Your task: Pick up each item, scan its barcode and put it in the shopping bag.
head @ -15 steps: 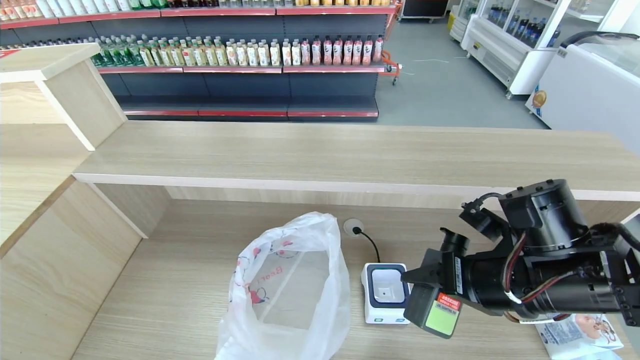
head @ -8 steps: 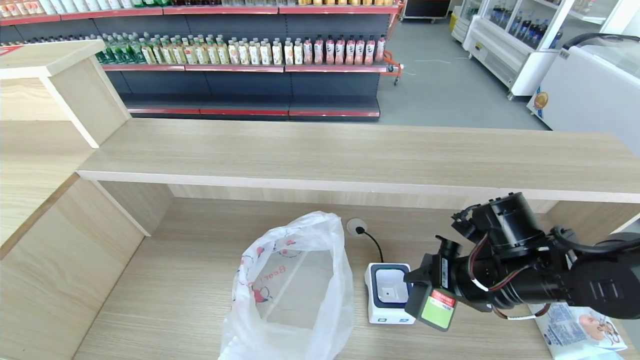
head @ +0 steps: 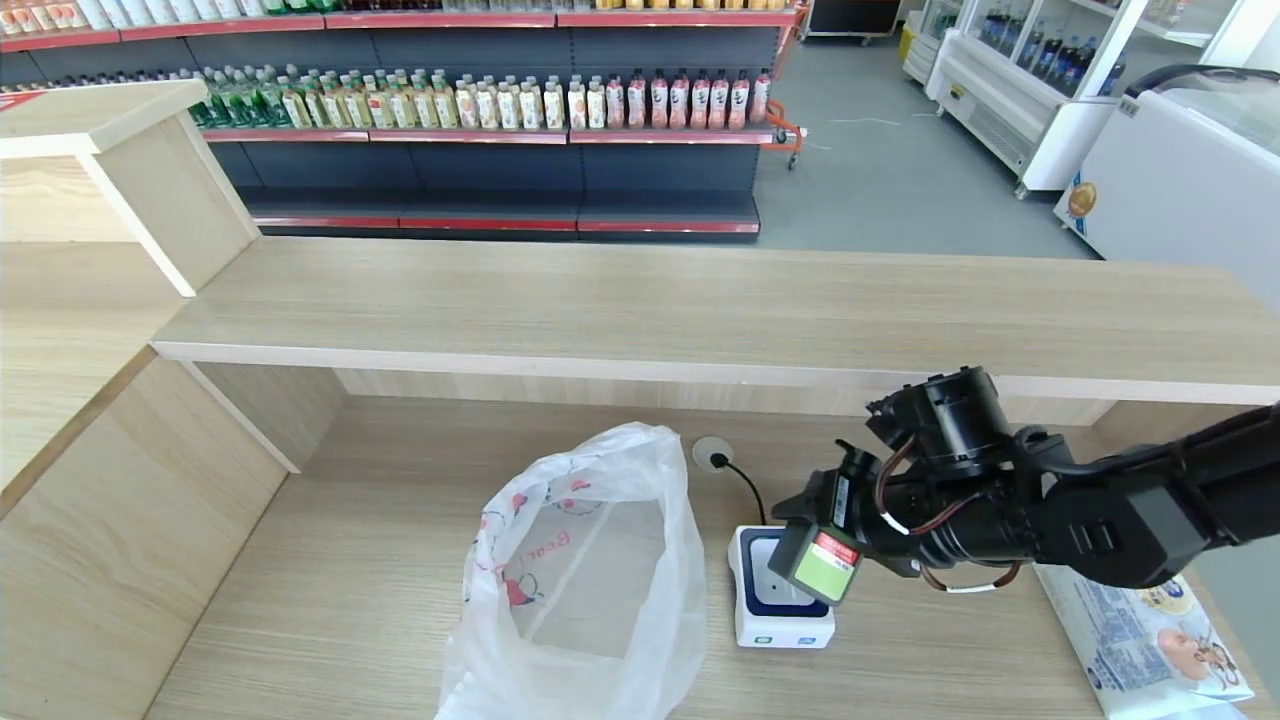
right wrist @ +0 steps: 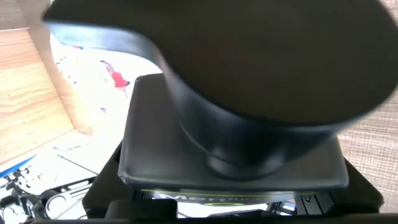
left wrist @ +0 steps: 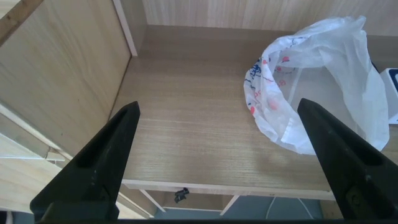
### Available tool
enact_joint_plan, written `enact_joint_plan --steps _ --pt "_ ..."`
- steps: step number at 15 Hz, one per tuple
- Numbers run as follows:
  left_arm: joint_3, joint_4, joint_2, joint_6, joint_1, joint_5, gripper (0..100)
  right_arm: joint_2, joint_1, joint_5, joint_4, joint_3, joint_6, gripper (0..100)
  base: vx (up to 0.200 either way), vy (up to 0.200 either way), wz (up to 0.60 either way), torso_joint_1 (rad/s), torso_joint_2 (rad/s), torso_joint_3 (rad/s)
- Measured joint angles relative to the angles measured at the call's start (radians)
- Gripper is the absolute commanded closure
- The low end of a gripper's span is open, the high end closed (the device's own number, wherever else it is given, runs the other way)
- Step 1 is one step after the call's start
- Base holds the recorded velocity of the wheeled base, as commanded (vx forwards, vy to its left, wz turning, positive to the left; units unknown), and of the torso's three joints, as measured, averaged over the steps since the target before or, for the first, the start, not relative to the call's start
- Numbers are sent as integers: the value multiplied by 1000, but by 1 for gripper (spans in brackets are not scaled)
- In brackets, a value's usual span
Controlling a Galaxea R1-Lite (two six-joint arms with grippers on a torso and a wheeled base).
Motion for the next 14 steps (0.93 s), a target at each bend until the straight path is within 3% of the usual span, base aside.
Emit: enact_joint_plan --steps 14 --pt "0 0 0 0 0 0 0 134 -7 1 -85 -17 -42 100 0 0 0 0 0 0"
